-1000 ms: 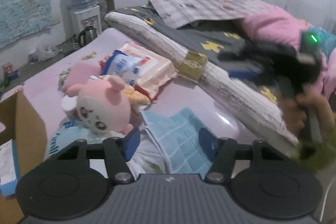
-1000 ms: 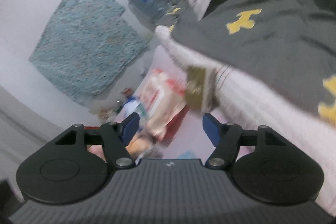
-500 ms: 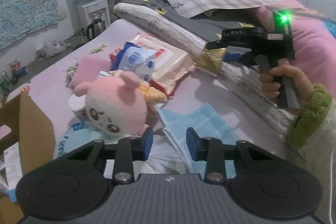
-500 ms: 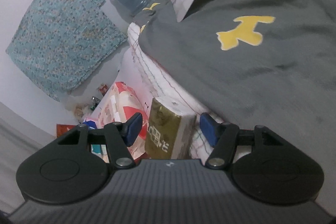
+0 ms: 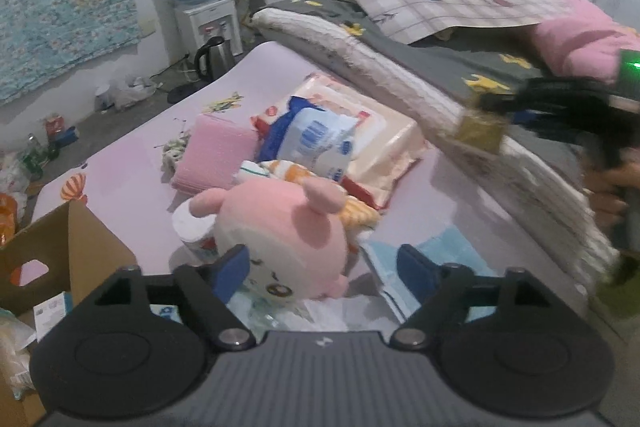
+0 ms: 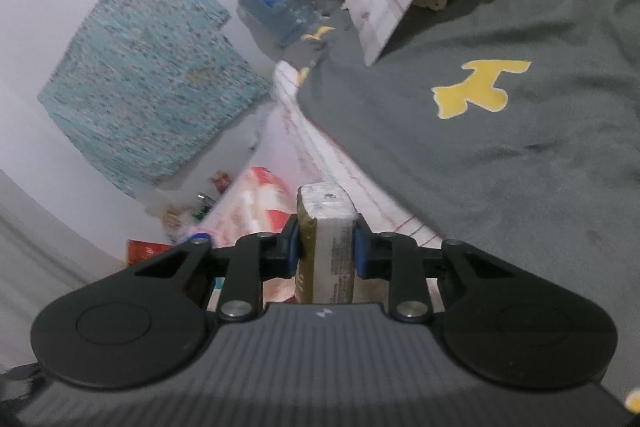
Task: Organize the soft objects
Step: 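Reach back to the pile and grasp the olive-gold small box with the right tool, then grasp the pink plush toy with the left tool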
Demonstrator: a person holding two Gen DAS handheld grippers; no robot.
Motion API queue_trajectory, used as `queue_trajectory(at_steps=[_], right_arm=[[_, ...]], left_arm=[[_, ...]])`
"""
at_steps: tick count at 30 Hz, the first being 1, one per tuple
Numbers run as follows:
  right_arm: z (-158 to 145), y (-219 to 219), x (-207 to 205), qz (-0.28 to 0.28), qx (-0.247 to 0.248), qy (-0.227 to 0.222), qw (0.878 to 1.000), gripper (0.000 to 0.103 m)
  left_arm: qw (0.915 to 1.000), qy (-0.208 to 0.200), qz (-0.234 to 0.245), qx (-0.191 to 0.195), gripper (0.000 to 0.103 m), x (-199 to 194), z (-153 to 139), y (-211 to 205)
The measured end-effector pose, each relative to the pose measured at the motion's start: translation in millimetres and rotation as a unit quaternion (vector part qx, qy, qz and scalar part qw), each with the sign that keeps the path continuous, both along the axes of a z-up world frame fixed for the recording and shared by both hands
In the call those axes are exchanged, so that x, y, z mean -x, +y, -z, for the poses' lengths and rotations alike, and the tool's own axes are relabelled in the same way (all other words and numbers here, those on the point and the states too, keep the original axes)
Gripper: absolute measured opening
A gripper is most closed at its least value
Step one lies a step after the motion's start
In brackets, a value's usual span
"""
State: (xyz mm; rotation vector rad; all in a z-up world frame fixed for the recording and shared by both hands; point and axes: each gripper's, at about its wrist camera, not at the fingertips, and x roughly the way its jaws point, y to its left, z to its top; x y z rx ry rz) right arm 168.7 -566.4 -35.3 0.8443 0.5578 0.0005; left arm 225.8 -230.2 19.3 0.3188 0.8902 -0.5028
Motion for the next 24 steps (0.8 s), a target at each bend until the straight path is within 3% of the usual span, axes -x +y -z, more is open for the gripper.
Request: queue_trajectory(at_steps=[6, 13, 19, 24], right_arm=[[-11.6, 13.6, 44.0, -0.051, -0.057, -0.025, 0.997, 0.024], [15.3, 46.8, 93.6, -0.120, -0.134, -0.010, 0.984, 0.024], [48.0, 72.1, 110.3, -0.120, -0.170, 0.016, 0.978, 0.024], [55.9, 85.5, 117.3, -0.113, -0.200, 0.007, 0.973, 0.024]], left_arm=[[0.9989, 0.020, -0.037, -0.023, 0.090, -31.1, 13.4, -3.2], [0.9945, 0.070, -0.077, -0.008, 0.094, -63.0, 34.3, 1.3], [0.9935, 0.068, -0.092, 0.008, 0.089, -64.7, 39.4, 3.5], [0.9931, 0.062, -0.096, 0.027, 0.086, -58.4, 27.5, 9.6]])
